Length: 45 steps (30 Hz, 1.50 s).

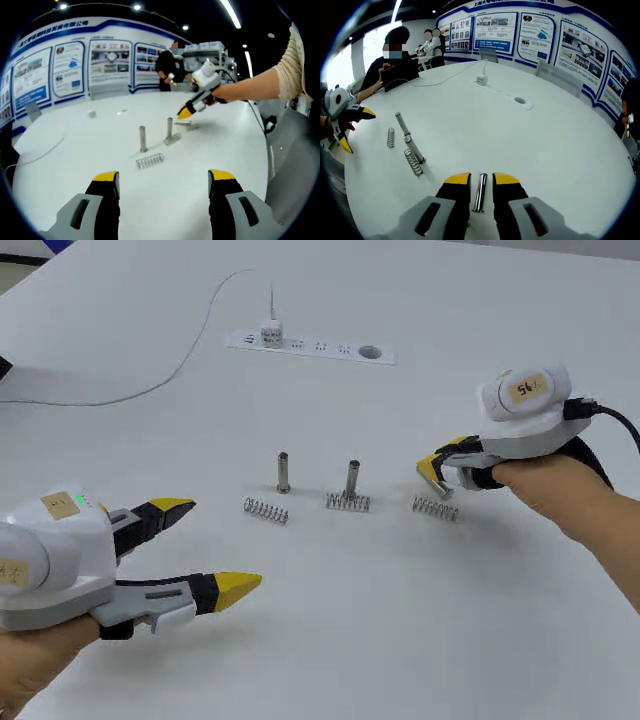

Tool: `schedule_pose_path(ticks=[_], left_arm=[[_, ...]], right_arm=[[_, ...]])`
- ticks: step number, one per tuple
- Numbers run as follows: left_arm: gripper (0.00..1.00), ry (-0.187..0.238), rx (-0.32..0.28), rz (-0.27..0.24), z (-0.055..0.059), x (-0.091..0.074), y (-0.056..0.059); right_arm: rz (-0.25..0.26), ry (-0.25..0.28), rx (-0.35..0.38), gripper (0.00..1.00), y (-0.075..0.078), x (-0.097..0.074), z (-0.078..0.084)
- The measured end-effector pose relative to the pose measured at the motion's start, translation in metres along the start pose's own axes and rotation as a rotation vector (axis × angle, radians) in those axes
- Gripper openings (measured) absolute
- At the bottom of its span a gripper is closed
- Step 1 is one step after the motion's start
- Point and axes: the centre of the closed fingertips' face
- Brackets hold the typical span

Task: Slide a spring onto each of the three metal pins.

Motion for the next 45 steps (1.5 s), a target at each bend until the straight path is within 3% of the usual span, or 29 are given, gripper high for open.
schedule_pose_path(ticks=[5, 21, 25, 32, 37, 45], left_arm=[[0.73, -0.002, -0.002, 0.0, 0.001, 0.0, 0.0], [0.73, -0.007, -0.01, -0.009, 0.003, -0.001, -0.003], [0.72, -0.008, -0.012, -0.011, 0.004, -0.002, -0.003], [0.72, -0.006, -0.015, -0.01, 0.004, -0.001, -0.004], [0.72, -0.004, -0.012, -0.006, 0.002, 0.001, -0.003], [0.72, -0.003, -0.008, -0.01, 0.0, -0.001, -0.005]], right_arm=[[0.008, -0.054, 0.018, 0.17, 0.003, 0.008, 0.006], [-0.009, -0.115, 0.056, 0.11, 0.003, 0.02, 0.016], [-0.012, -0.117, 0.057, 0.1, 0.004, 0.021, 0.015], [-0.02, -0.114, 0.128, 0.09, 0.004, 0.021, 0.017], [-0.025, -0.142, 0.129, 0.09, 0.004, 0.022, 0.017], [-0.02, -0.102, 0.115, 0.09, -0.002, 0.011, 0.01]])
Point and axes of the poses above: the centre of the closed fingertips' face, and the gripper's own axes: x roughly forward along the fingers, y roughly to its right, z roughly out of its underside, and after that the axes turned 9 degrees about -z, right-handed
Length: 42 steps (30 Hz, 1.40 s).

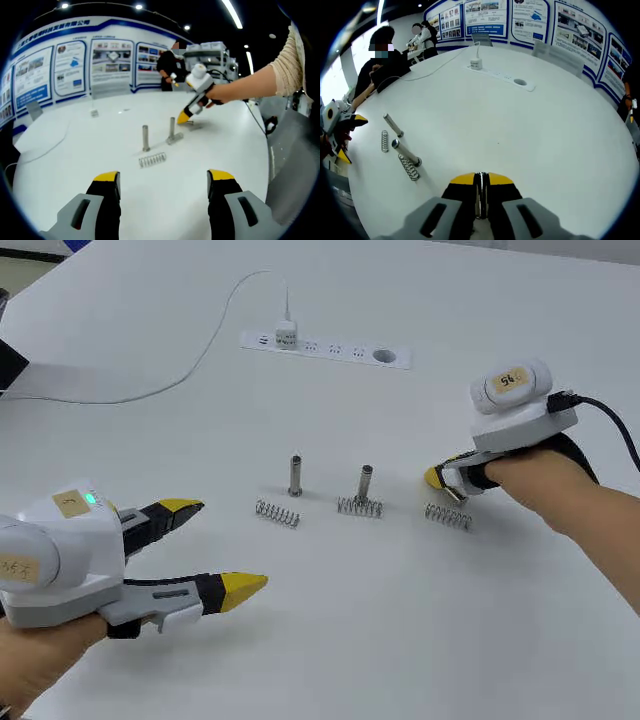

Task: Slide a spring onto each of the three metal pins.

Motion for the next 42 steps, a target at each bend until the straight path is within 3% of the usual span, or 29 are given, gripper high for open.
schedule_pose_path(ticks=[8, 18, 42], left_arm=[[0.71, 0.011, 0.008, 0.006, -0.006, 0.002, 0.004], [0.71, 0.022, 0.016, 0.015, -0.01, 0.002, 0.009], [0.71, 0.029, 0.027, 0.021, -0.014, 0.001, 0.011]], right_arm=[[0.005, 0.057, -0.022, 0.09, -0.008, -0.022, -0.011], [0.026, 0.109, -0.024, 0.09, -0.014, -0.043, -0.006], [0.03, 0.125, -0.039, 0.09, -0.027, -0.049, 0.006]])
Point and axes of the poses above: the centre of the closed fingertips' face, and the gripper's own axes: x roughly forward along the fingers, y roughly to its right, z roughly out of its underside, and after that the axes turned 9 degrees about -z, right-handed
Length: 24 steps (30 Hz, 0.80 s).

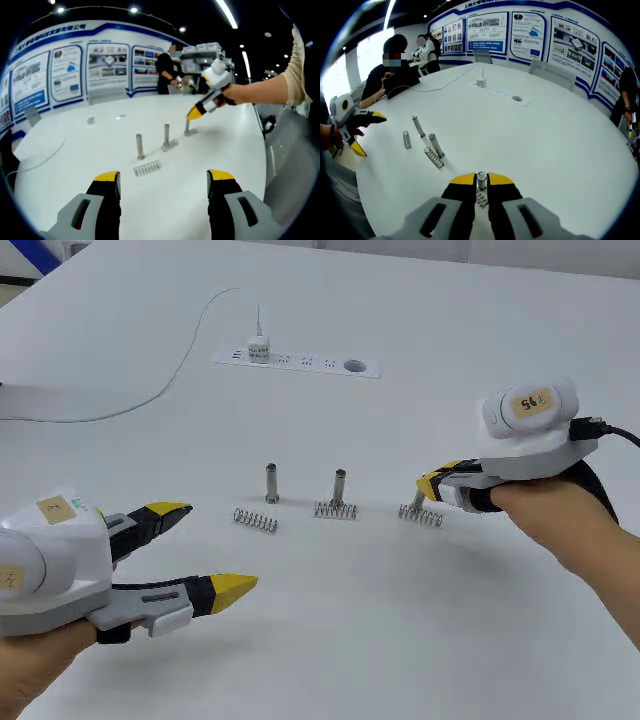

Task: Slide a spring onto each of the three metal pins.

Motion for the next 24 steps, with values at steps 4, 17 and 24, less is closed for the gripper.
schedule_pose_path(ticks=[4, 17, 24], left_arm=[[0.71, 0.001, 0.001, 0.0, 0.0, 0.0, 0.0], [0.71, -0.001, 0.003, 0.005, 0.0, 0.0, 0.001], [0.71, -0.005, 0.004, 0.007, 0.0, 0.0, 0.002]], right_arm=[[-0.003, 0.004, 0.0, 0.09, -0.001, 0.0, 0.0], [-0.006, 0.021, -0.012, 0.12, -0.001, -0.004, -0.002], [-0.012, 0.02, -0.031, 0.13, 0.001, -0.012, 0.002]])
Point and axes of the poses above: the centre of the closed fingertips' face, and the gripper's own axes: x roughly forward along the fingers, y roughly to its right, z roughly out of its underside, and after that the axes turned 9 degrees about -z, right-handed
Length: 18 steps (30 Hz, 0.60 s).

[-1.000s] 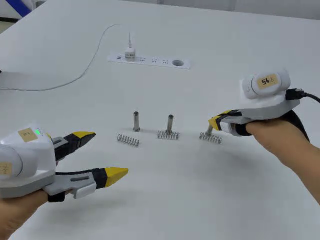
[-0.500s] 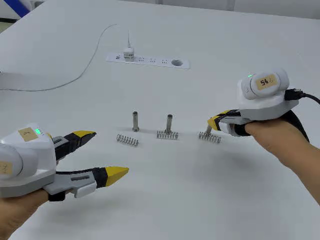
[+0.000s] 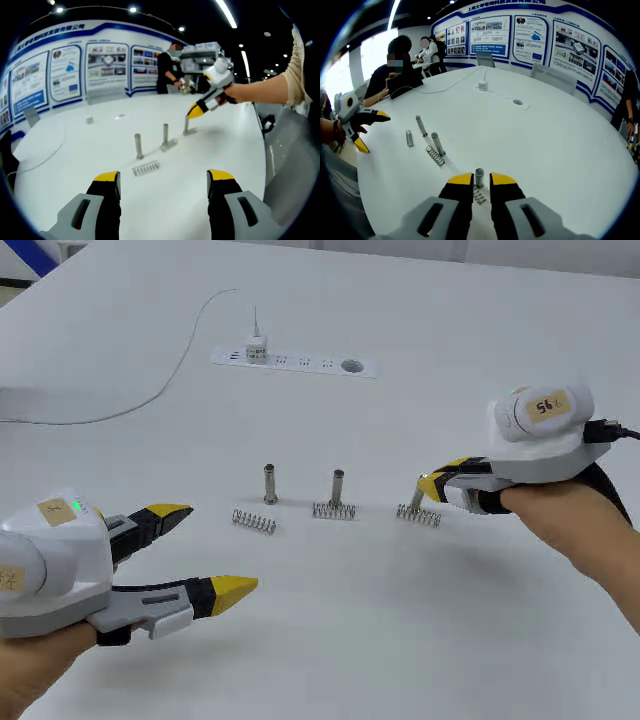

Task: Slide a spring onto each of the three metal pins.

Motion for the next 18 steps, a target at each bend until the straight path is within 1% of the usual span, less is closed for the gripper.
schedule_pose_path(ticks=[5, 11, 15, 18], left_arm=[[0.71, -0.002, 0.003, 0.003, 0.0, 0.0, 0.001], [0.71, -0.003, 0.008, 0.007, -0.001, 0.001, 0.003], [0.71, -0.006, 0.012, 0.01, -0.001, 0.001, 0.003], [0.71, -0.006, 0.013, 0.011, -0.001, 0.001, 0.004]], right_arm=[[-0.013, -0.022, -0.026, 0.14, 0.002, -0.005, 0.01], [-0.058, -0.071, -0.07, 0.15, -0.001, -0.005, 0.024], [-0.101, -0.106, -0.106, 0.17, -0.003, 0.001, 0.033], [-0.117, -0.131, -0.126, 0.17, -0.004, 0.004, 0.039]])
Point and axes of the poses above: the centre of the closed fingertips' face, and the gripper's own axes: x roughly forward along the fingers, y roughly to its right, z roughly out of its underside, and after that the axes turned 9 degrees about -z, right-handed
